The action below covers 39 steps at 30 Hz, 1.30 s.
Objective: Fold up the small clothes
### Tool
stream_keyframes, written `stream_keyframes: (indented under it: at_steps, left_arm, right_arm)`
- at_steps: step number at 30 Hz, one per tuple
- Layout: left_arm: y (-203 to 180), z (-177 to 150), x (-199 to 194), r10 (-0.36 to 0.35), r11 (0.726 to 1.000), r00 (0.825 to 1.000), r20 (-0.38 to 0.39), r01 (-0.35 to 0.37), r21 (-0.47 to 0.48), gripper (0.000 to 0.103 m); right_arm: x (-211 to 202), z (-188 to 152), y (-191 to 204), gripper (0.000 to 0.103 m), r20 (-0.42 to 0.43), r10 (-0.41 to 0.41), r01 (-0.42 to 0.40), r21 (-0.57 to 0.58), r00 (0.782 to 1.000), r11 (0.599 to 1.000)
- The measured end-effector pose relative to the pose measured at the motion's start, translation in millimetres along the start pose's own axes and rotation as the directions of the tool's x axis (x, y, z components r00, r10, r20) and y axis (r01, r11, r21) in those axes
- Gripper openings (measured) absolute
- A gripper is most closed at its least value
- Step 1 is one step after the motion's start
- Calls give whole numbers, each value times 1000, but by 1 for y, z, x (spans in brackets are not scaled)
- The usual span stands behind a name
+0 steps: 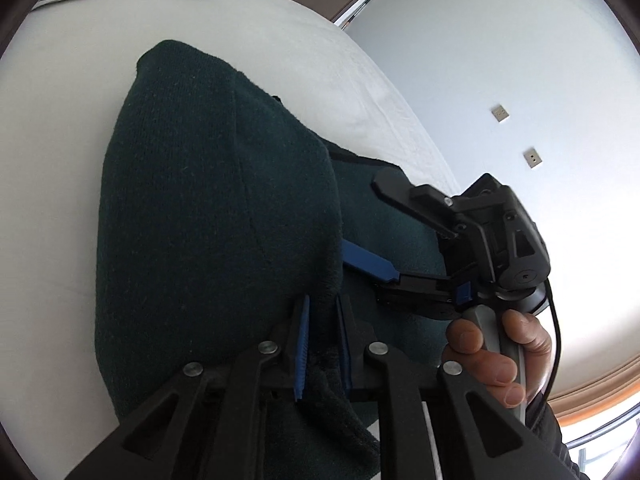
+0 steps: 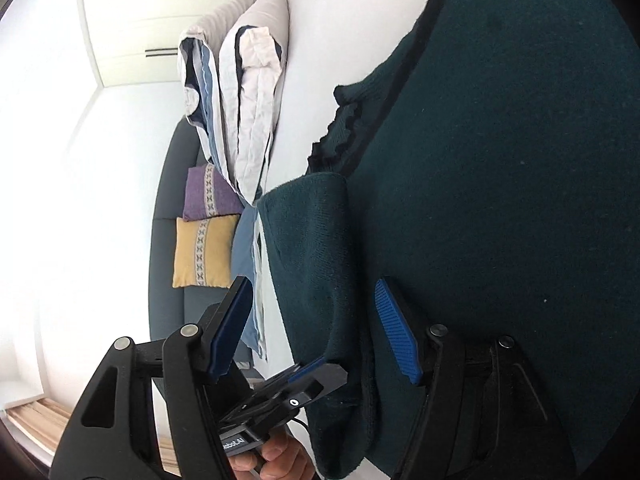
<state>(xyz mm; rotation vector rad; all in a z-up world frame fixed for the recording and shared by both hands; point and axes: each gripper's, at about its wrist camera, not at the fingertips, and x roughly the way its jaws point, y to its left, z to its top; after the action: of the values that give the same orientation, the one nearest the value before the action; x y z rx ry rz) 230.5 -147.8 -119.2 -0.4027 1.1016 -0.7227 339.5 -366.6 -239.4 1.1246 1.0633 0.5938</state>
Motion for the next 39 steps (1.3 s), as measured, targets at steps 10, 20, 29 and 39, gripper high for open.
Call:
stream_keyframes:
  at_steps: [10,20,29,39]
  left_arm:
    - [16,-35,-57,9,999,989,150,-15,41,73]
    - [26,-53,-54,-8,1000,988,153,4,26,61]
    - [22,-67,-63,18,999,987,159,-26,47,61]
    - [-10,-69,-74,-21,993,988,156,2,121,61]
  right_arm:
    - [27,-2,25,64,-72,-176,175,-28,982,984]
    - [62,-15,45,63,-162,-210,198,-90,964,976]
    - [82,-22,54,14,-129,-318,289,-202,939,936]
    - [3,2,74,12,-14,-382,364,-273,924,891]
